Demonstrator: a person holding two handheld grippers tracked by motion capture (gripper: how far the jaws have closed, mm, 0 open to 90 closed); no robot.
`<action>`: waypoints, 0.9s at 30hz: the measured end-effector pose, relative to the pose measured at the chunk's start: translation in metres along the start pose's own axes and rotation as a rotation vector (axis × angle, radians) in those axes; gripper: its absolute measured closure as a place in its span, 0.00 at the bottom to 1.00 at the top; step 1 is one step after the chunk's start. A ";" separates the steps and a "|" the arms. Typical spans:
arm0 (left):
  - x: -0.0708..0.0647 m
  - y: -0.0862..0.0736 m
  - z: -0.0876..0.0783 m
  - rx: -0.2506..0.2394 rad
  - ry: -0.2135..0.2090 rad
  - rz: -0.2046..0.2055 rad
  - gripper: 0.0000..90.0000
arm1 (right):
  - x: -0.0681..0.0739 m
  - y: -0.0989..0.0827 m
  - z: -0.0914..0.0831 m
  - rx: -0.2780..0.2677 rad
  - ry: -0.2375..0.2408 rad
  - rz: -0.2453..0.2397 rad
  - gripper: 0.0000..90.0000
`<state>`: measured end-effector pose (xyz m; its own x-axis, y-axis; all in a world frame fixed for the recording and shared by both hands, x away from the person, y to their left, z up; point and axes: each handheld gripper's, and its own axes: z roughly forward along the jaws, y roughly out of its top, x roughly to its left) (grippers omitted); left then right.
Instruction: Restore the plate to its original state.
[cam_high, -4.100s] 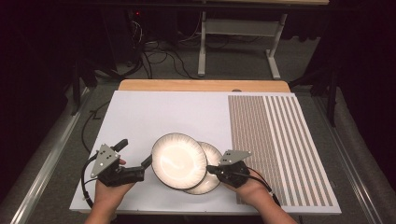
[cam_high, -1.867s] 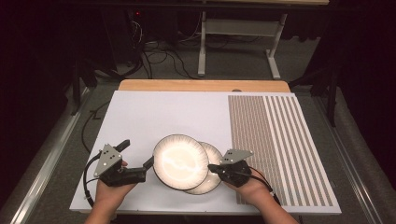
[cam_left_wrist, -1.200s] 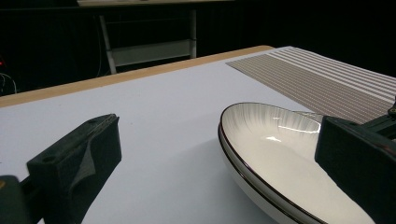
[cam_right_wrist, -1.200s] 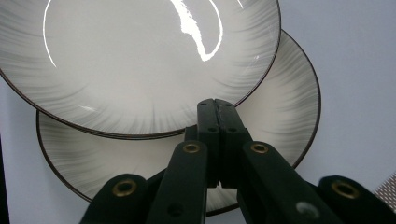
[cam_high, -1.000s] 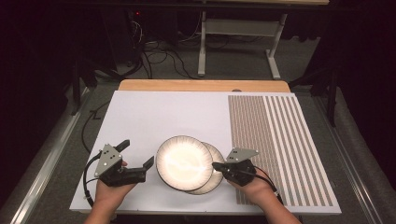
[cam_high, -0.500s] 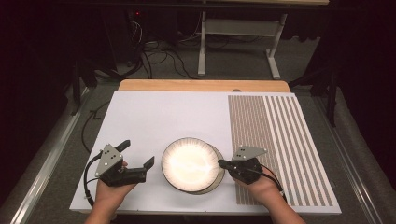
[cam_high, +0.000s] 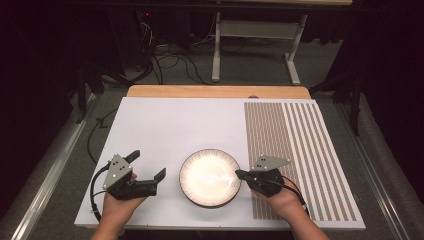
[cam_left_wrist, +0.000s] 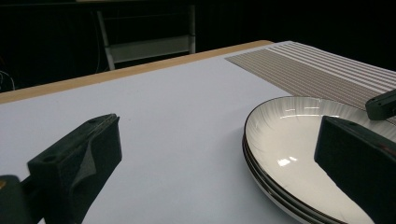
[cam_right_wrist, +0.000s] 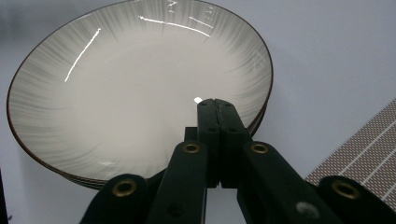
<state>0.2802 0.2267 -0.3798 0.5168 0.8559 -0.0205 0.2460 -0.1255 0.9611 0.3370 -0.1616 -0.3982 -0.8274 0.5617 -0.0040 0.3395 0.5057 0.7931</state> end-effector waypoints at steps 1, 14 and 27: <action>0.000 0.000 0.000 0.000 0.000 -0.001 0.02 | 0.001 0.000 0.001 0.004 0.000 -0.007 1.00; 0.001 -0.001 0.001 0.007 -0.002 -0.002 0.02 | -0.007 0.001 -0.020 -0.055 -0.028 0.019 1.00; 0.001 -0.001 0.002 0.019 0.003 -0.003 0.03 | -0.028 -0.008 -0.067 -0.160 -0.112 0.085 0.99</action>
<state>0.2822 0.2271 -0.3817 0.5134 0.8579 -0.0221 0.2626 -0.1325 0.9558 0.3277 -0.2249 -0.3639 -0.7407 0.6718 0.0064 0.3235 0.3482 0.8798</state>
